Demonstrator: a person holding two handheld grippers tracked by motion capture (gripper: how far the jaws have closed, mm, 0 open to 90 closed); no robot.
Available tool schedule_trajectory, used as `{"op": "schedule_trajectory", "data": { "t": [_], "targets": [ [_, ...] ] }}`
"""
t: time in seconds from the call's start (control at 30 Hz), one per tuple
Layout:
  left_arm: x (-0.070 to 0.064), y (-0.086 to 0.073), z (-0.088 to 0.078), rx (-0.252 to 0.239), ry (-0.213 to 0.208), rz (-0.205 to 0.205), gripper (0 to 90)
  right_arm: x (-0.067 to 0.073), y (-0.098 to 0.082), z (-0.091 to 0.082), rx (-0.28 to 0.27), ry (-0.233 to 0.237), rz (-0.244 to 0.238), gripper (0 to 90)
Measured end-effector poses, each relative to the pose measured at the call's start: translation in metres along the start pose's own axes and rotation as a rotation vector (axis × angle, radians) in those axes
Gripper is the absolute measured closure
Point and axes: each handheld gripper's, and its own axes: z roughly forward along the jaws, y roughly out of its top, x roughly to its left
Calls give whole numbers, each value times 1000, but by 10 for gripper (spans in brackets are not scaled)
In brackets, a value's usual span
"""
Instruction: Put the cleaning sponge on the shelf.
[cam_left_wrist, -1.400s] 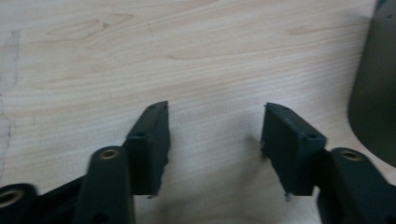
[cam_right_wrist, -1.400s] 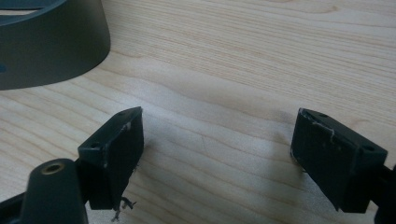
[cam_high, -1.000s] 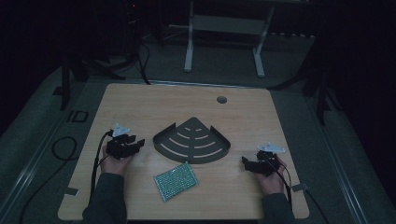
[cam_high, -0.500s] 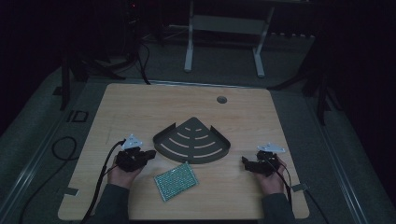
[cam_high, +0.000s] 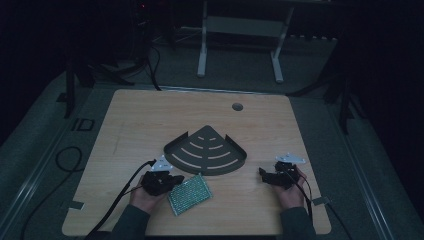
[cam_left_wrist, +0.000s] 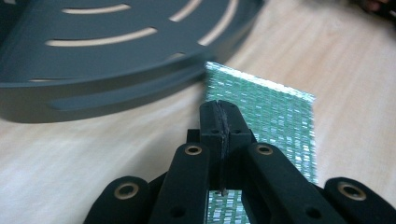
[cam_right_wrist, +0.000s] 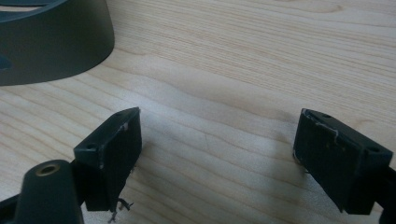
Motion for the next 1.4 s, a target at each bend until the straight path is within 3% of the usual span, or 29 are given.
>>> {"op": "schedule_trajectory", "data": {
  "t": [0.27,0.4,0.6,0.8,0.9,1.0,1.4],
  "targets": [
    [-10,-4,6,42,-17,31,900,0,0,0,0,1,-1,150],
    [-14,-6,10,87,5,59,900,0,0,0,0,2,-2,150],
    [-16,-8,6,114,35,93,900,0,0,0,1,2,-2,150],
    [-14,-11,-1,137,55,100,900,-1,0,0,1,4,-3,150],
    [-4,-16,-9,136,74,66,900,-1,0,0,1,4,-3,150],
    [1,-18,-14,140,90,57,900,-1,0,0,1,5,-3,150],
    [48,-33,-46,146,217,-63,900,-1,0,0,1,5,-3,150]
  ]
}}
